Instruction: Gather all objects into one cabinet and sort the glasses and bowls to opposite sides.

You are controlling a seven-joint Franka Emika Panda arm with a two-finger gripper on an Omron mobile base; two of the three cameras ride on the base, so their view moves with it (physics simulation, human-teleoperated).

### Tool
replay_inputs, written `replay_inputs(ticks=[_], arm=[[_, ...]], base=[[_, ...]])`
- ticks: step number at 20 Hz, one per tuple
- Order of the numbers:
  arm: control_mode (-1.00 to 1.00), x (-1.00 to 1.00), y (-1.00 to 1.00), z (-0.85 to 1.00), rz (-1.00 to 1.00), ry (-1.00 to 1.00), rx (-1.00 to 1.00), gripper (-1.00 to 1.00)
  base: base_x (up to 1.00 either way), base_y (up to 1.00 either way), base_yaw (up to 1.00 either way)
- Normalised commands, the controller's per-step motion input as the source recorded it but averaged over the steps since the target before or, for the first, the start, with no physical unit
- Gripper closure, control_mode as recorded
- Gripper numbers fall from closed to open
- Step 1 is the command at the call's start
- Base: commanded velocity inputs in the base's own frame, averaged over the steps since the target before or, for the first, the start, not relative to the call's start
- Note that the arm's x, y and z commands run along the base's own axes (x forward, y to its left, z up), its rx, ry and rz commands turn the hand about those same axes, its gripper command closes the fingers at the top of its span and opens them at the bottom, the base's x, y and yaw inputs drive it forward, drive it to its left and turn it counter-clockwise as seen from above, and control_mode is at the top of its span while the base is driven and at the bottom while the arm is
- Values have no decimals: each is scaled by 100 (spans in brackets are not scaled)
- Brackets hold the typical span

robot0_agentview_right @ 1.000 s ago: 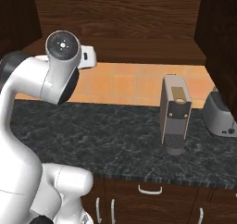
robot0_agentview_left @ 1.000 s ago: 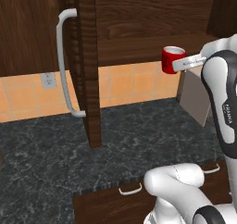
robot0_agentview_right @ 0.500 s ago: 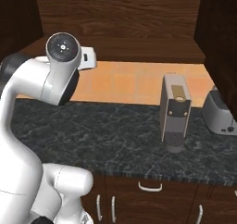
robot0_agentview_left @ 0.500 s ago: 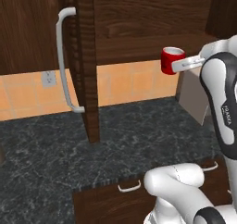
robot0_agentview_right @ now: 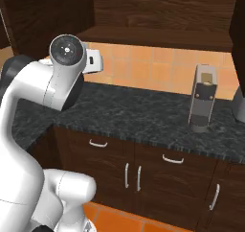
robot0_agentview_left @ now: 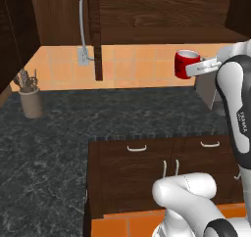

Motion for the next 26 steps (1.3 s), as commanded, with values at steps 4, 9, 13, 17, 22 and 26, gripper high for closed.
replay_inputs(ticks=[4, 9, 13, 17, 22, 26], arm=[[100, 0, 0, 0, 0, 0, 0, 100], [100, 0, 0, 0, 0, 0, 0, 100], [100, 0, 0, 0, 0, 0, 0, 100], [100, 0, 0, 0, 0, 0, 0, 100], [100, 0, 0, 0, 0, 0, 0, 100], [100, 0, 0, 0, 0, 0, 0, 100]], base=[[-67, -24, 98], [-62, -9, 100], [-89, 0, 94], [-97, 1, 91], [-66, 55, 57], [-10, 94, 39]])
